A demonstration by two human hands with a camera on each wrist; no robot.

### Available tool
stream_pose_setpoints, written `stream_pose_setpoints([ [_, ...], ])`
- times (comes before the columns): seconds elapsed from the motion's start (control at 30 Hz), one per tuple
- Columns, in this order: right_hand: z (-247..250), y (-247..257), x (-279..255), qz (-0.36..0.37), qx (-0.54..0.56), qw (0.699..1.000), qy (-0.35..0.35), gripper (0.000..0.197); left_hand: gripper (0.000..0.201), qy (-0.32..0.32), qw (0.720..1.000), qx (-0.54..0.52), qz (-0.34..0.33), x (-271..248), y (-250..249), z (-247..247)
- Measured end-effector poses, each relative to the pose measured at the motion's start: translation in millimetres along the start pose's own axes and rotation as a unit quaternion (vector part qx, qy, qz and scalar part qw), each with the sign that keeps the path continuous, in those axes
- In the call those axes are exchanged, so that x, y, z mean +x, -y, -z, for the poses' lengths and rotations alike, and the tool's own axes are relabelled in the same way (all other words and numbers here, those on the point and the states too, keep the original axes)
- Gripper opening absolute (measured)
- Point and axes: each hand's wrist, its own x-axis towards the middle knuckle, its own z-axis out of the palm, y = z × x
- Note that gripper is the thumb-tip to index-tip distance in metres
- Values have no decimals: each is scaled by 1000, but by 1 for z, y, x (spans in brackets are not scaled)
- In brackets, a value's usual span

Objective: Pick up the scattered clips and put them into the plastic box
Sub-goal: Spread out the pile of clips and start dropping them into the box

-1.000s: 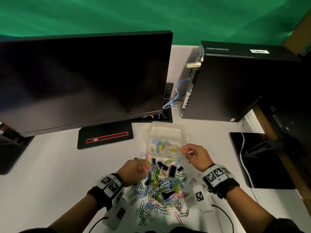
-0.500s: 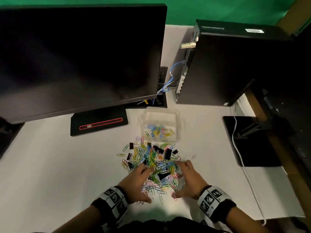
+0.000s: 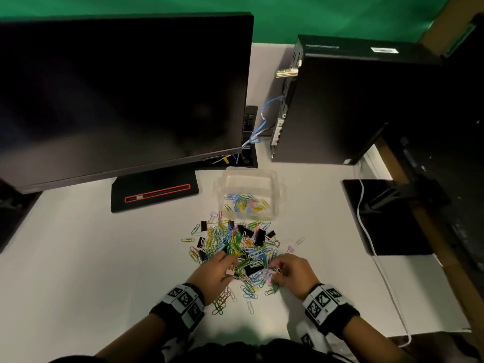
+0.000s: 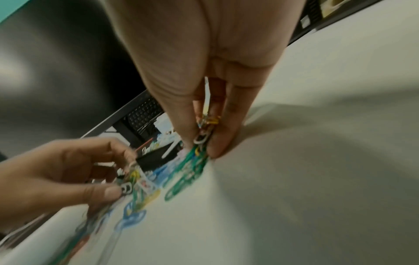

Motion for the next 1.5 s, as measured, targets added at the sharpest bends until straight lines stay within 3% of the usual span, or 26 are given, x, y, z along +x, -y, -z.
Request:
stream_pose_setpoints([
  [0.17,13,-6,1,-33,53,998,2,23,17,-31,999,-34,23,-3,9,8],
  [0.47,32,8,21,-40,126,991,-20,40,28,-55,987,-107,106,-3,26,24],
  [0.63,55,36,50,-35,163,986,-18,18,30,-83,990,-77,89,-5,26,30],
  [0.77,69,48,86,-32,198,979,-45,21,29,-95,991,-64,69,-5,28,32],
  [0.9,71,56,113,-92,300,947,-66,16,28,-95,991,-76,58,1,20,40],
  [1.1,67,61,125,-104,313,943,-51,28,27,-86,990,-103,54,31,1,58],
  [1.17,68,65,123,-94,343,934,-36,34,28,-87,985,-133,66,46,-5,66],
  [1.3,70,62,116,-63,314,947,-29,31,30,-92,977,-178,79,83,-15,81],
  [1.43,75,47,107,-50,414,908,-41,45,31,-99,941,-297,128,110,-15,81],
  [1.5,78,48,99,-59,452,890,-28,42,37,-88,931,-324,143,115,-15,79],
])
